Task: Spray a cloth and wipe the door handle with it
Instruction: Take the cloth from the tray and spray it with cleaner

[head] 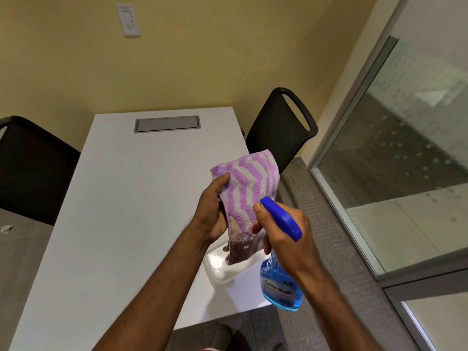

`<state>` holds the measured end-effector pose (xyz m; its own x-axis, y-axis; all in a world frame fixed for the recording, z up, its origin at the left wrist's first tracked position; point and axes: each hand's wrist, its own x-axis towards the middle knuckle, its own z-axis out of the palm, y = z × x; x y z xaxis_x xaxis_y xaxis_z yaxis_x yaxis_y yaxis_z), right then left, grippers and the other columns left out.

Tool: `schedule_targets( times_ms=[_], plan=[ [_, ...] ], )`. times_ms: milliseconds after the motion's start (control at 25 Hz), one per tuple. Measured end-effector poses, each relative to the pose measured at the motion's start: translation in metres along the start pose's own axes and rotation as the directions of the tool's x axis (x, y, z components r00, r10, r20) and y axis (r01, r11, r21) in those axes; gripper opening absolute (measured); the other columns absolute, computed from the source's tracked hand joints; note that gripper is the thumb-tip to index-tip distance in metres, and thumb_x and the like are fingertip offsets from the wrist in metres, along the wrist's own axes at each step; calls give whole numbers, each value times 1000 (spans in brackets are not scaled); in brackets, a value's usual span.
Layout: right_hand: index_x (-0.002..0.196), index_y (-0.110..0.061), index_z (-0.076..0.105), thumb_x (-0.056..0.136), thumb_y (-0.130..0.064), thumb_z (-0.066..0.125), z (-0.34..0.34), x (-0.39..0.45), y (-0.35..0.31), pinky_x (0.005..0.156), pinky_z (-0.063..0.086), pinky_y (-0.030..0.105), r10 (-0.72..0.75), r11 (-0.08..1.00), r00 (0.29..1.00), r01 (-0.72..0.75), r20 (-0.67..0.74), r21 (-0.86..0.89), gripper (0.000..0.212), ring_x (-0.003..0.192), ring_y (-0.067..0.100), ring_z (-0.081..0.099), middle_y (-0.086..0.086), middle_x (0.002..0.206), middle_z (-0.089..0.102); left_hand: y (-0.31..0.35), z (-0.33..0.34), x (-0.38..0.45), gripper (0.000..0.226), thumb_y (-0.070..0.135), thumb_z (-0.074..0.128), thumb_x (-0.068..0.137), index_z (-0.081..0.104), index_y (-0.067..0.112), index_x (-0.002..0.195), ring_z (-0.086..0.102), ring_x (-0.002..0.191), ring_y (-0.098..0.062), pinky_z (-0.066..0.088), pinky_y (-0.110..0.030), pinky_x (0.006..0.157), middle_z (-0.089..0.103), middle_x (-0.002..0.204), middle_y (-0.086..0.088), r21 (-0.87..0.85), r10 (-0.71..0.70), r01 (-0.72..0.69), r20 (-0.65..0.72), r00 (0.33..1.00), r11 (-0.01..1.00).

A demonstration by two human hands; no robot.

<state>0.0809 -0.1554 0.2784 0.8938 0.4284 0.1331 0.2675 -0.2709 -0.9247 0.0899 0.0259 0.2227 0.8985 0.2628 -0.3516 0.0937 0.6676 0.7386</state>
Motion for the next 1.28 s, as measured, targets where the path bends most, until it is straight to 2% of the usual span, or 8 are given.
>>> schedule_targets(
  times_ms=[240,480,680,800,920,1040,1200,1280],
  plan=[
    [67,-17,62,100,-40,66,19,-3,-1,50,50,44,-22,999,999,23,33,-23,41,51,30,57,8,58,60,4,-3,10,46,51,64,89,65,21,123,80,89,-20,65,-33,71,82,98,-1,58,3,1,-71,998,998],
    [71,-11,63,97,-54,62,11,9,12,51,52,47,-6,998,1000,5,-17,-61,50,51,34,59,12,60,63,8,-12,15,56,55,66,82,64,23,127,80,98,-24,66,-37,75,82,104,-2,75,52,-45,-99,994,996],
    [71,-7,64,97,-54,64,-1,19,23,43,48,18,46,997,998,-49,-49,-66,54,43,17,58,14,59,61,10,-16,20,41,52,61,95,64,24,125,80,99,-24,66,-38,76,82,105,-2,58,52,-45,-124,991,997],
    [78,-13,66,92,-61,58,2,16,21,45,52,35,-13,998,1000,12,-13,-70,51,50,25,61,10,64,64,12,-15,23,36,48,56,102,63,23,126,79,101,-24,67,-39,80,81,106,-2,74,57,-47,-140,988,996],
    [71,-13,61,95,-54,60,10,11,21,49,50,49,-39,997,999,41,34,-67,48,51,35,57,10,60,61,11,-11,25,33,46,54,105,64,23,126,79,101,-25,66,-40,83,80,109,-3,88,57,-44,-151,987,995],
    [64,-13,56,97,-46,64,17,5,24,50,48,51,-15,998,998,19,69,-58,48,49,37,55,12,54,57,12,-9,26,33,46,53,106,64,23,126,77,103,-25,66,-39,83,78,112,-4,90,59,-45,-165,985,995],
    [75,-15,66,99,-42,67,18,3,31,53,52,52,-11,998,993,18,121,-55,36,53,33,58,10,66,66,13,-10,27,32,46,51,107,64,23,125,77,102,-25,66,-39,83,78,112,-4,80,69,-56,-167,984,995],
    [74,-12,64,98,-46,64,15,6,32,53,52,53,-11,997,996,17,88,-71,42,54,37,58,13,66,65,14,-12,27,33,46,52,107,64,23,126,77,104,-26,66,-41,86,77,114,-4,74,74,-62,-169,983,995]
  ],
)
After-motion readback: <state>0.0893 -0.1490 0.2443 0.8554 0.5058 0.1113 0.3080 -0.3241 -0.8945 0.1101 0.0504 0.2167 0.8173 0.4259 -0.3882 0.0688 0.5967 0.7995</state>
